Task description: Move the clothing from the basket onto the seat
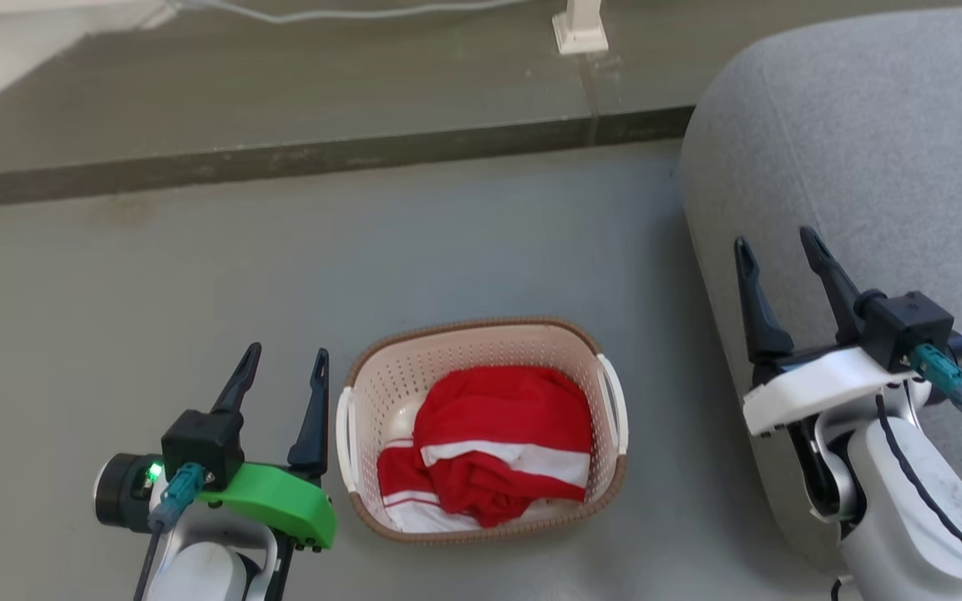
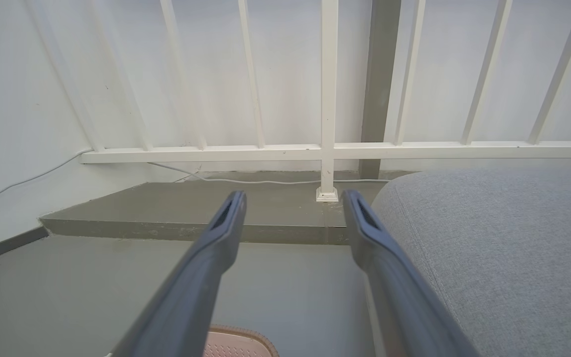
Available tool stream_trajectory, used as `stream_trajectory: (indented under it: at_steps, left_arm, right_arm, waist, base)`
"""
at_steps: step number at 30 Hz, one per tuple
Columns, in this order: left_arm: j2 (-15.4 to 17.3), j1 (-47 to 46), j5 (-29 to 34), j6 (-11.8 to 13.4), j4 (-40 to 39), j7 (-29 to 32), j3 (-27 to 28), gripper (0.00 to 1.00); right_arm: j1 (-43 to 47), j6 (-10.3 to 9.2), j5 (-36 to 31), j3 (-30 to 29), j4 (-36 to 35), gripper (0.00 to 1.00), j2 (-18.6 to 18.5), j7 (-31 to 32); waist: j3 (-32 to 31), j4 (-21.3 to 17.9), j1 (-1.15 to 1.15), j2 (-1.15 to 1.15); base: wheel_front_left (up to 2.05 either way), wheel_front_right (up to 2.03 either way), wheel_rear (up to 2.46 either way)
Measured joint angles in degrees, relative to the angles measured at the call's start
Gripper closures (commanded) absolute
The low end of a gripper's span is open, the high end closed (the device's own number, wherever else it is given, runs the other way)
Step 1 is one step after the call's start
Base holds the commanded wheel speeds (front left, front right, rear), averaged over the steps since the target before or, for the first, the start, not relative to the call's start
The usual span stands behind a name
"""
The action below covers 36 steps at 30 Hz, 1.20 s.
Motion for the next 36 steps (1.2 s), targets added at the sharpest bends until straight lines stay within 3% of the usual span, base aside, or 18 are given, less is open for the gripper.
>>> stream_trajectory:
  at_steps: [20,36]
  left_arm:
    - [-1.24,-9.14,1.59,-2.36,4.32,3.23,-3.72,0.0]
    - [-2.36,-20.19,3.61,-7.9,15.24,10.96,-8.59,0.0]
  right_arm:
    - [-7.38,0.18,-0.74,0.34,-6.12,0.0,2.07,-0.08]
    - [-12.92,0.46,-0.74,1.55,-10.47,0.0,4.76,-0.09]
  waist:
    - [14.62,-3.92,0.0,0.0]
    - [27.48,-8.73,0.0,0.0]
  base:
    - [0.0,0.0,0.0]
    - [0.0,0.0,0.0]
